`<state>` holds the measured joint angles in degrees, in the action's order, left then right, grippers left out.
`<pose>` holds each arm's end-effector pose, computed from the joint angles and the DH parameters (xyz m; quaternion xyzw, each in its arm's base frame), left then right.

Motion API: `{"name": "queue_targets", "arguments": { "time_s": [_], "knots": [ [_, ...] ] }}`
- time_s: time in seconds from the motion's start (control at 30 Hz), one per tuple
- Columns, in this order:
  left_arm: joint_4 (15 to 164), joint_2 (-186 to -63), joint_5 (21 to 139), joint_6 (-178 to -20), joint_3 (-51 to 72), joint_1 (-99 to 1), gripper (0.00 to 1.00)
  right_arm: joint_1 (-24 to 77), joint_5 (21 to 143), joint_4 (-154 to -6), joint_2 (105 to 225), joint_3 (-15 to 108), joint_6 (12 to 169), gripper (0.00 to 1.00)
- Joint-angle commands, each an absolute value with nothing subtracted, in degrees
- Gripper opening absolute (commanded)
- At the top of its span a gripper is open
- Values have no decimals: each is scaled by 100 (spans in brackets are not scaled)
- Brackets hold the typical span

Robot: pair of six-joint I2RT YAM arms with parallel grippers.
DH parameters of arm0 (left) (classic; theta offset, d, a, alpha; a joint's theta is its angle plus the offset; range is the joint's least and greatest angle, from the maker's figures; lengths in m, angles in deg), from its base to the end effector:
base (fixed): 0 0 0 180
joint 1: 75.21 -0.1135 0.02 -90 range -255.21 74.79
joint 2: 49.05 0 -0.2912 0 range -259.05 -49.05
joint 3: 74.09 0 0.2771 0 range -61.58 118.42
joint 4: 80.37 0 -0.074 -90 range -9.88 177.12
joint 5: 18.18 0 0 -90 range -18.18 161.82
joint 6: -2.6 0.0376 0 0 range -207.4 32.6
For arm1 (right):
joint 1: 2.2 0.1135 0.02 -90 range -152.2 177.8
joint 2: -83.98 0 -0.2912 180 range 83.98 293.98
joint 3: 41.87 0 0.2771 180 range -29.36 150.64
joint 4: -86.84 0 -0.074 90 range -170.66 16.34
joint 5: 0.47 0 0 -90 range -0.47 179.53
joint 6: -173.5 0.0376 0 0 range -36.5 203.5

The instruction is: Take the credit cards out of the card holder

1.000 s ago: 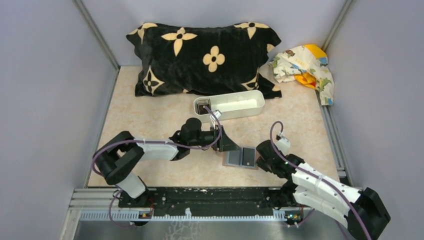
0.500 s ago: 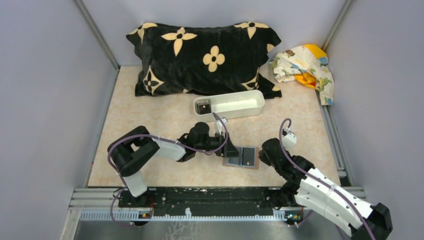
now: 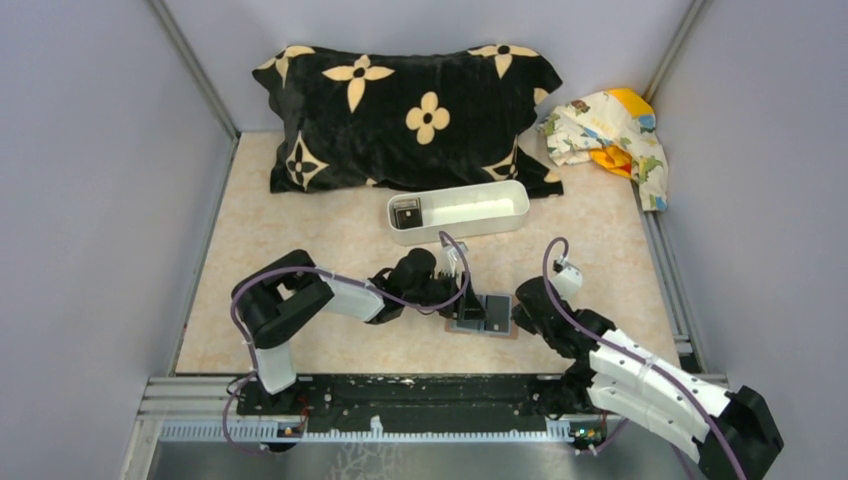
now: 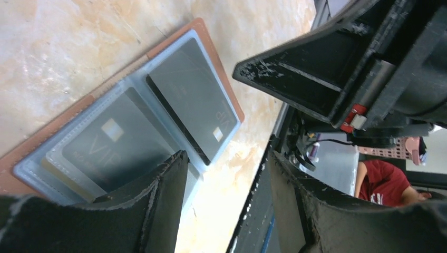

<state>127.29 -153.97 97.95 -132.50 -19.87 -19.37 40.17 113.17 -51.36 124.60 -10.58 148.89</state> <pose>0.1939 -0.3152 0.1383 0.2002 0.7973 -0.5345 0.1966 0.1139 0.0835 0.1737 0.2510 0.8909 0.1492 0.3480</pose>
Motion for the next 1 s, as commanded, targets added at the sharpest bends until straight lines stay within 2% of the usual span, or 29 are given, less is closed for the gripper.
{"name": "queue_targets", "arguments": {
  "time_s": [0.0,0.53,0.97],
  "knots": [
    [12465,-15613,9573,-13018,-1788,-1877,63,4078,11255,-5493,12529,-1050,14762,0],
    [12362,-15915,9458,-13018,-1667,-1746,63,4079,11014,-5804,12735,-1230,14762,0],
    [12809,-15932,9837,-13254,-1697,-1746,63,4078,10778,-6245,13051,-1401,14740,0]
  ]
}}
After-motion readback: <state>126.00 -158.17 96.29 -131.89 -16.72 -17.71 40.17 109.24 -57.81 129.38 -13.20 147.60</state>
